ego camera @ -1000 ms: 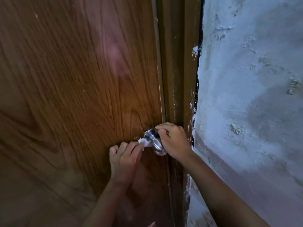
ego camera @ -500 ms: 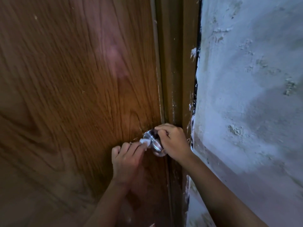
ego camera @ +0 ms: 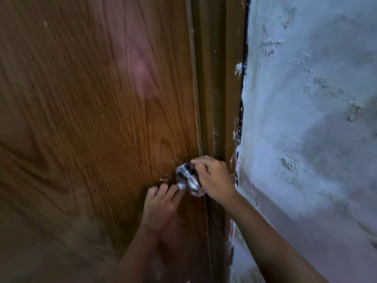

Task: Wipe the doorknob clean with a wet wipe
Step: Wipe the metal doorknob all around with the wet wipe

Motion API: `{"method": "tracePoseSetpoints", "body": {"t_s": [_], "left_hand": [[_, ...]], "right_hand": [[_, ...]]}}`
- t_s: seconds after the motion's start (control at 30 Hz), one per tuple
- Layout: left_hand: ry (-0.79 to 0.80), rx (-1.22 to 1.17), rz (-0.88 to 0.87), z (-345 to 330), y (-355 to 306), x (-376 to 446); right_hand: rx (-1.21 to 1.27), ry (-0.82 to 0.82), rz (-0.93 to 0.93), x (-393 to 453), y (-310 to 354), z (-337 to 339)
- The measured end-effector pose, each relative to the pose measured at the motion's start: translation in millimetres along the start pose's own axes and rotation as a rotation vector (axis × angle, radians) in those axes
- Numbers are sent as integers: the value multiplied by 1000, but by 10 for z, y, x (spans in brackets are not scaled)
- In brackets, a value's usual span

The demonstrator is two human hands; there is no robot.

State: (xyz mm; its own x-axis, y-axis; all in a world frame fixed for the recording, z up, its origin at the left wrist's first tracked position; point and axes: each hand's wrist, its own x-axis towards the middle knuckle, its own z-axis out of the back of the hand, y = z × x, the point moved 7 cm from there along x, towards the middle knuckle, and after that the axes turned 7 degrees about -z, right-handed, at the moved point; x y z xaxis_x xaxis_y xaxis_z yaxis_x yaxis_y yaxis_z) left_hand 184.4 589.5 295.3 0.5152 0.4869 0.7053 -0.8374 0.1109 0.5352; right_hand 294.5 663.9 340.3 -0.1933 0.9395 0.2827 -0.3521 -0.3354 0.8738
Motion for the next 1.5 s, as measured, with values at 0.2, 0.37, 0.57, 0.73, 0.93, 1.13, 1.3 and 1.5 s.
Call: {"method": "tracePoseSetpoints", "body": {"t_s": [0.2, 0.37, 0.57, 0.73, 0.93, 1.13, 1.3, 1.5], "left_hand": [[62, -23, -2, -65, -66, -50], [134, -142, 85, -83, -34, -90], [178, -257, 194, -67, -20, -8], [240, -255, 239, -52, 26, 87], [168, -275, 182, 30, 77, 36], [72, -235, 164, 112, 172, 1], [52, -140, 150, 168, 196, 11], [8, 18, 113, 233, 268, 116]], "right_hand": [[172, -57, -16, -148, -204, -7], [432, -214, -372, -499, -781, -142], [1190, 179, -974, -652, -992, -700], [1369, 161, -966, -535, -953, -700], [1405, 100, -914, -424, -909, -639], [1325, -26, -828, -350, -864, -502], [1144, -147, -630, -261, -717, -264], [473, -254, -151, -179, -259, 23]]}}
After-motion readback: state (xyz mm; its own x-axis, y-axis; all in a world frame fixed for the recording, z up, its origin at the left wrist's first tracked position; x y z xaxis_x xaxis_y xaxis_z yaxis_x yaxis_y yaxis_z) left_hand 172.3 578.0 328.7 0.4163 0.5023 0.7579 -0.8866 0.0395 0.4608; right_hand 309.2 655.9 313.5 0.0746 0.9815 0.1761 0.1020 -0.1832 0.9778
